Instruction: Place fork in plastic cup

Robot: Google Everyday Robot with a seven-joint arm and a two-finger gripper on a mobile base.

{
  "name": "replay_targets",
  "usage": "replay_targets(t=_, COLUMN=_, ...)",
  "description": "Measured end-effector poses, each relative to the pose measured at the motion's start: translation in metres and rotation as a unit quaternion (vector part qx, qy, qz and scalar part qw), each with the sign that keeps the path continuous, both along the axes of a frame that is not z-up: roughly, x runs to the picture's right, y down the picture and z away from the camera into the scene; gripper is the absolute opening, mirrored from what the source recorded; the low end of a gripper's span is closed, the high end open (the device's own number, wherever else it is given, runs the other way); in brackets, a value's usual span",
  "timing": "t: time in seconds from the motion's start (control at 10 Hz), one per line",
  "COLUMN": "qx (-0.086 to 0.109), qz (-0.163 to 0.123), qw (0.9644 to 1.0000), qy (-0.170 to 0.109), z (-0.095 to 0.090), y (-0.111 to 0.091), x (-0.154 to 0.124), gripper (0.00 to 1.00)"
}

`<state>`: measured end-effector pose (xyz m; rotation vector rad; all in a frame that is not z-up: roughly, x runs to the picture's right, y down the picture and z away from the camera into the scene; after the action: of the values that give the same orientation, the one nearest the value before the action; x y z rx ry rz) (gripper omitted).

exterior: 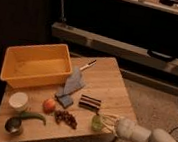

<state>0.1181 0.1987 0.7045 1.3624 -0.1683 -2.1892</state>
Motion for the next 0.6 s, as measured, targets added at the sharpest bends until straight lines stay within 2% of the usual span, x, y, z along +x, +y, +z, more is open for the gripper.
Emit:
replay_targets(t=0.1, qx=-0.007, qz=0.005, qw=1.0000, qy=0.005, z=0.005, y=0.000, x=0.003, gripper=0.04)
replay_targets(t=0.6, qx=-0.040, qz=0.011, qw=0.9990, qy=0.015, z=0.027, y=0.001, x=-0.003, gripper=0.53)
